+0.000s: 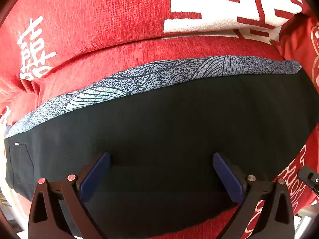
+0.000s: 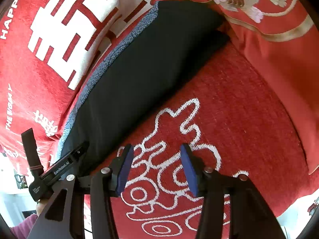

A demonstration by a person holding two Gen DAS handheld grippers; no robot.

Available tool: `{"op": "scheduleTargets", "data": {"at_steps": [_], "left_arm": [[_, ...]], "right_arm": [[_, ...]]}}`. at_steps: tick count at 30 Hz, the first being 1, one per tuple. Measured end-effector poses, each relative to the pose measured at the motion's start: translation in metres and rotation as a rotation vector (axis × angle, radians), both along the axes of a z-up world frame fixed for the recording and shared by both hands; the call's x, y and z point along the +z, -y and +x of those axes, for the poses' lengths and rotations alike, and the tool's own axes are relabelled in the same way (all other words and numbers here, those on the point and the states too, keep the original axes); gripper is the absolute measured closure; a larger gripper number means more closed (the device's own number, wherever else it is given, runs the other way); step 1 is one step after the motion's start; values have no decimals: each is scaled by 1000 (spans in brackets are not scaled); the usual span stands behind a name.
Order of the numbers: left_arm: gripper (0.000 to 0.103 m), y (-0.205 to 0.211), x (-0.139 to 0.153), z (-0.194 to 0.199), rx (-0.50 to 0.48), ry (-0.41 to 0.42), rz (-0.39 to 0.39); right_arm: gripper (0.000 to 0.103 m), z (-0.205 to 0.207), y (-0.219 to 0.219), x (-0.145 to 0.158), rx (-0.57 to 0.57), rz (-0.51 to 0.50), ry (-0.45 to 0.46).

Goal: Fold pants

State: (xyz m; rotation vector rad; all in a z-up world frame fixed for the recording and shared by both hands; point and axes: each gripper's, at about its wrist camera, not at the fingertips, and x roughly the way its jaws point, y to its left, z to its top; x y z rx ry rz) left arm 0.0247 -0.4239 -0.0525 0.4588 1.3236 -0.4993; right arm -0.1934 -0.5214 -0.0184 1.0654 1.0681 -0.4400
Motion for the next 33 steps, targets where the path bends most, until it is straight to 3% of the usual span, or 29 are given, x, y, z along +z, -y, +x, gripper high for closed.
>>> {"op": "scheduleTargets", "data": {"at_steps": [9,17,23,29,31,32,33], "left_arm": [[0,0,0,-1,-1,1,1],[0,-1,0,-1,1,10,-3],[0,1,1,-2,-1,15,-5],[0,1,1,-3,-12,24,-18],[0,2,1,-2,-16,19,-16],[0,2,2,-2,-19,16,-12],[0,3,5,-1,-23,25,0]], "right_arm": [[50,0,1,0,-5,6,12],[50,-7,28,0,-125,5,137],[50,4,46,-10,-184,-49,243],[48,31,56,-12,-236,-85,261],[61,34,59,-11,-251,-66,229],[80,37,61,-10,-254,-59,188],[86,35,63,-9,-255,-56,180]]}}
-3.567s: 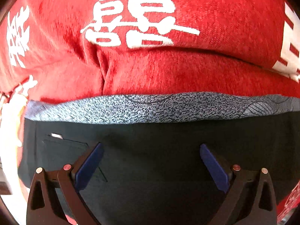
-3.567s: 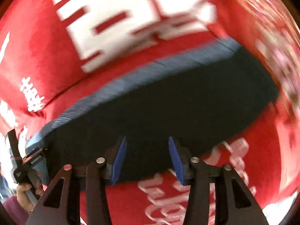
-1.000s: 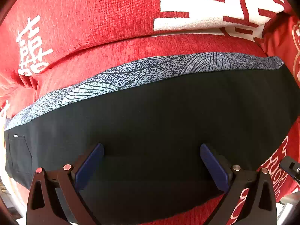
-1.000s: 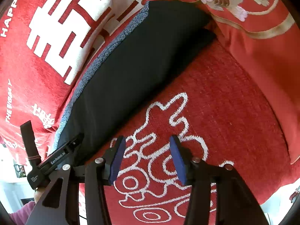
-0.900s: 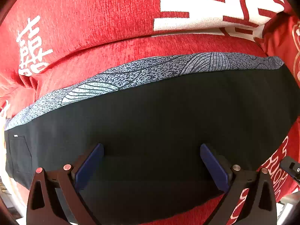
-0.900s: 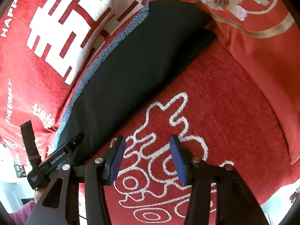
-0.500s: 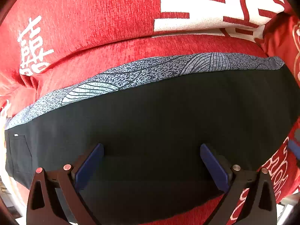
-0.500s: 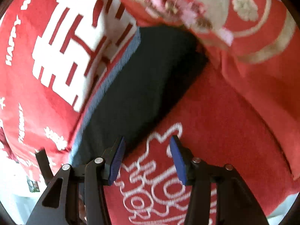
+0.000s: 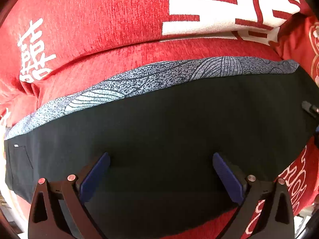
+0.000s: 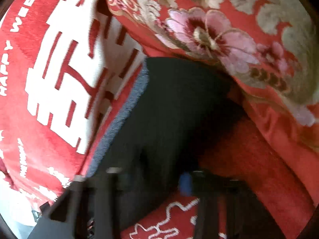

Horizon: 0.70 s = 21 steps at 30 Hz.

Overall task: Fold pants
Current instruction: 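Grasp the trouser corner with the right gripper and lift it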

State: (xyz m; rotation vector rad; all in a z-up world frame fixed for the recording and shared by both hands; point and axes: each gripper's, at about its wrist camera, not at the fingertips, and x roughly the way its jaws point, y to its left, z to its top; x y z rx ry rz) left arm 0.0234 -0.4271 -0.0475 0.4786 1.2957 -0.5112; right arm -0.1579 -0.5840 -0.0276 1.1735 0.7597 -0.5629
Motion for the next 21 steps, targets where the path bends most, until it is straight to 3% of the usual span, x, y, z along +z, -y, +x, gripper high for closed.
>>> {"op": "scheduleTargets", "data": {"at_steps": [1,3,8,10,12,13,14,16,21], "left_arm": [[3,2,3,0,-4,12,9],[32,7,17,-4,-23,27,3],[32,32,45,-7,-63,71,-88],[32,45,36,-6,-55,48,-90],[28,65,-2,-12,-95,-73,-19],[25,66,1,-19,-109,23,-33],[25,69,2,-24,-136,66,-24],[25,70,4,-28,-169,96,-19],[19,53,4,0,-94,-52,-94]], "right_arm": [[87,-2,1,2,2,8,11],[89,-3,1,10,28,15,47],[89,1,-8,44,119,-39,112],[89,3,-17,56,151,-78,114],[89,8,-26,68,186,-122,113],[89,11,-30,72,205,-136,112],[89,14,-34,75,222,-144,109],[89,20,-41,83,252,-183,103],[89,30,-60,101,293,-251,89]]}}
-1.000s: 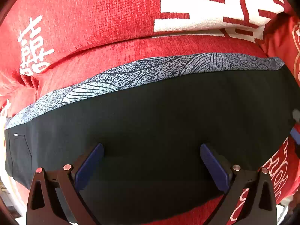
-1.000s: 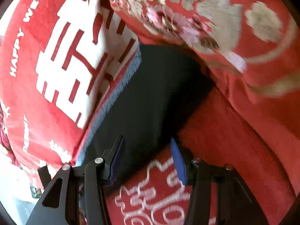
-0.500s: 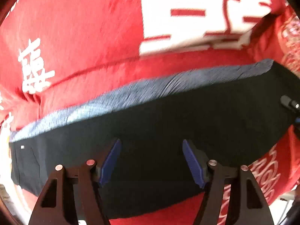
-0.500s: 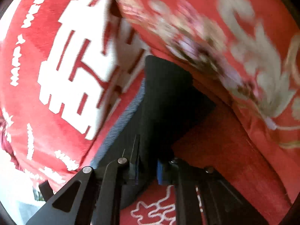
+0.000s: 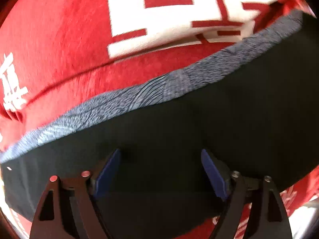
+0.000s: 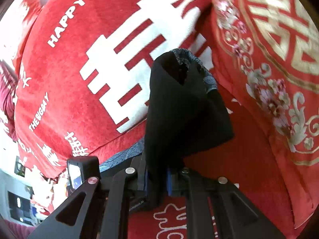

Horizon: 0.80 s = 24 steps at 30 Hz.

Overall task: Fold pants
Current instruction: 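Grasp the trouser corner with the right gripper and lift it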

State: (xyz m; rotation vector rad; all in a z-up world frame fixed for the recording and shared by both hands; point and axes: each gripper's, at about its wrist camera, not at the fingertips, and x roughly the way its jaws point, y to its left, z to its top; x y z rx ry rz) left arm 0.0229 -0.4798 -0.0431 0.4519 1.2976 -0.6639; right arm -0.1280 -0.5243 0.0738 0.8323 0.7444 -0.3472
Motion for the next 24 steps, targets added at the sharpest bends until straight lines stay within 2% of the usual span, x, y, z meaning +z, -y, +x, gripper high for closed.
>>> {"op": "scheduleTargets", "data": {"at_steps": [7,13,15,18,20,22,23,24], "left_arm": [[19,-74,25,20,66,-51,-44],[19,-155,39,53,155,-55,7],[19,-188,43,67,187,-33,39],[19,-228,40,85,251,-26,83],[19,-251,37,94,292,-34,99],[19,-267,34,102,314,-36,121],[19,-274,32,104,317,-39,128],[19,-282,31,103,317,-42,127]], "right_arm": [[89,20,-50,32,90,-150,-41],[89,60,-126,41,211,-283,-97],[85,80,-161,34,276,-337,-142],[76,111,-220,5,383,-437,-234],[72,130,-262,-27,482,-494,-341],[71,142,-304,-61,588,-576,-490],[71,141,-321,-70,618,-645,-542],[69,137,-331,-69,628,-687,-550]]}}
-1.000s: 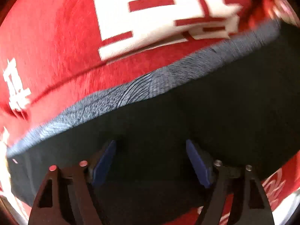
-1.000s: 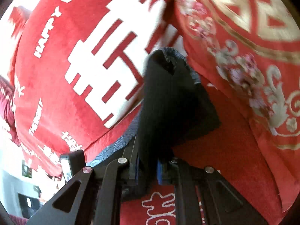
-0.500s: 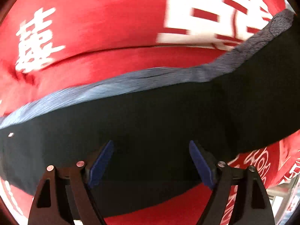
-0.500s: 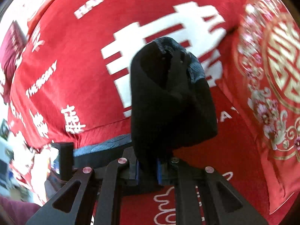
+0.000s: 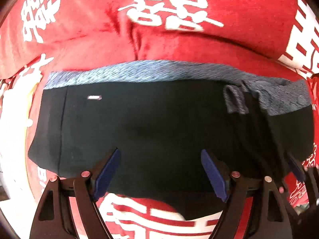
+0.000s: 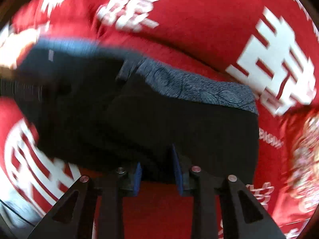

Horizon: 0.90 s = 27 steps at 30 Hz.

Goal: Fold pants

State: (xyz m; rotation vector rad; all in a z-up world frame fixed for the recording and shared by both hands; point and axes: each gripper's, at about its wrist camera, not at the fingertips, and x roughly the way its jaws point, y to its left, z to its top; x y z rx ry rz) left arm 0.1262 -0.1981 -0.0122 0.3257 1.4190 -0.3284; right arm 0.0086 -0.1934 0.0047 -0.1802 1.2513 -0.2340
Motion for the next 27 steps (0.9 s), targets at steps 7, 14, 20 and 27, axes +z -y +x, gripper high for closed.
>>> {"op": "scheduleTargets", "data": {"at_steps": [7,14,20,27], "left_arm": [[19,17,5,-5,-58,-52,-118],[19,61,-14,-16,-100,-213,-202],[20,64,-24,-8,-39,-249,-215],[20,44,-15,-12,-21,-129,-72]], "right_arm": [[52,-51,61,33,-219,487,130],[52,-94,164,-8,-701,989,217],[76,-86,171,-32,-751,1140,268],[89,-85,169,-46,-761,1172,219]]}}
